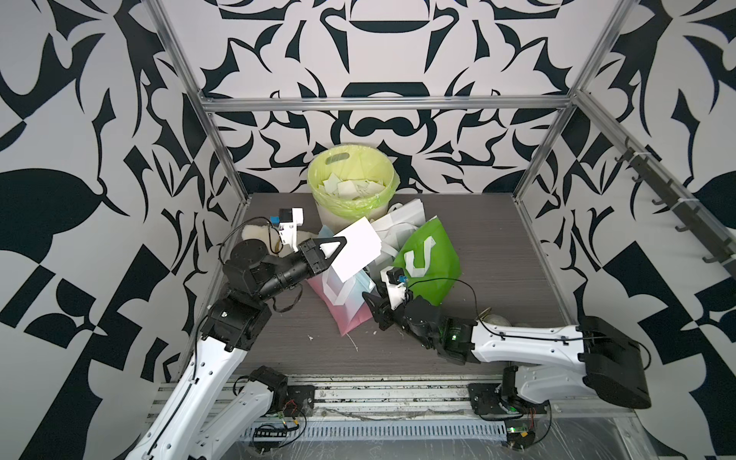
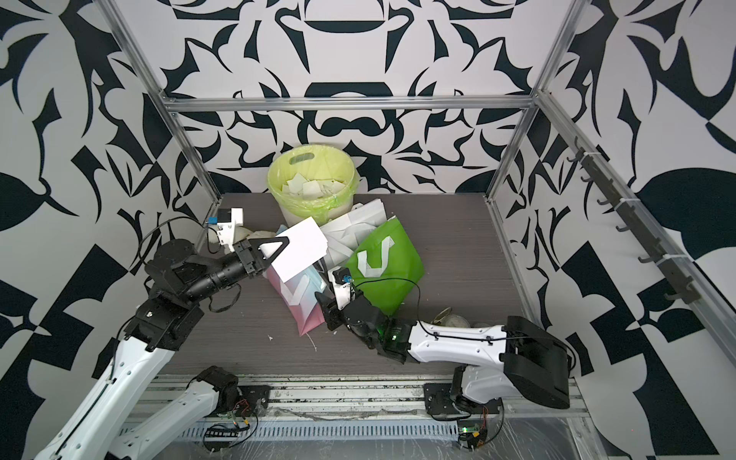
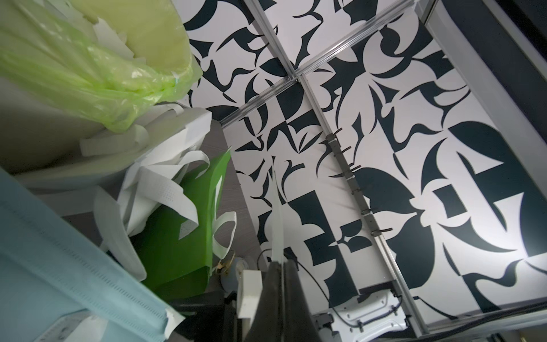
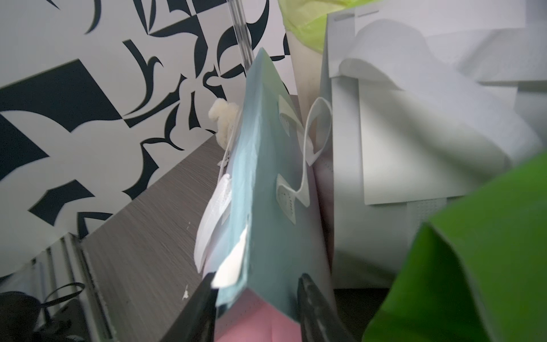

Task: Shred takeout receipts and throw away
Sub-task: Tear off the takeout receipt from the takeout bag, then shred the takeout receipt.

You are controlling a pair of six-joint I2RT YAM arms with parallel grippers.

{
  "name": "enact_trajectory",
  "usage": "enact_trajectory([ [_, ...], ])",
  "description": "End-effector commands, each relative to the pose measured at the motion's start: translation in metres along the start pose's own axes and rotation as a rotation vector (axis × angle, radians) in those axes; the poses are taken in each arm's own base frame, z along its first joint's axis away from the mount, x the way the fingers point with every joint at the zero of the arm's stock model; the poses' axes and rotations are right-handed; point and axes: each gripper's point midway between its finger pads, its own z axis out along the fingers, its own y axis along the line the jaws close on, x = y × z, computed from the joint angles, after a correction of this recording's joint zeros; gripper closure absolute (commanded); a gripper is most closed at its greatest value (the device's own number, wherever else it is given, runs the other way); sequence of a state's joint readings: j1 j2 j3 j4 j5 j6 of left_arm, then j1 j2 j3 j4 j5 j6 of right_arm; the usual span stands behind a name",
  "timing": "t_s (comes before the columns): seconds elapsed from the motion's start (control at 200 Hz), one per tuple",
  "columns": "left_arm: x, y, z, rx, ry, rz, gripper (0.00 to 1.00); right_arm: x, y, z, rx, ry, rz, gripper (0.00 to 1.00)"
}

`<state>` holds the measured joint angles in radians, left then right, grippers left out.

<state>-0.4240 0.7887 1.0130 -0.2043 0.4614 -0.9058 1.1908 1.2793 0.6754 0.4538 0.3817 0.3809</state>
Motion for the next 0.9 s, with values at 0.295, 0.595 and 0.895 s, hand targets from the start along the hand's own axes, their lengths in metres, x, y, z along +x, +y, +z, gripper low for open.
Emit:
enact_trajectory([
  [0.295, 0.024, -0.009, -0.003, 0.03, 0.171, 0.593, 1.0, -0.087, 0.017, -0.092, -0.152, -0.203, -0.395, 0.44],
  [0.595, 0.065, -0.036, 0.004, 0.179, 0.296, 0.911, 1.0, -0.135, 0.034, -0.122, -0.174, -0.258, -0.71, 0.33],
  [0.895, 0.096, -0.031, 0.014, 0.199, 0.423, 1.182, 1.0, -0.144, 0.054, -0.128, -0.251, -0.258, -0.886, 0.44],
])
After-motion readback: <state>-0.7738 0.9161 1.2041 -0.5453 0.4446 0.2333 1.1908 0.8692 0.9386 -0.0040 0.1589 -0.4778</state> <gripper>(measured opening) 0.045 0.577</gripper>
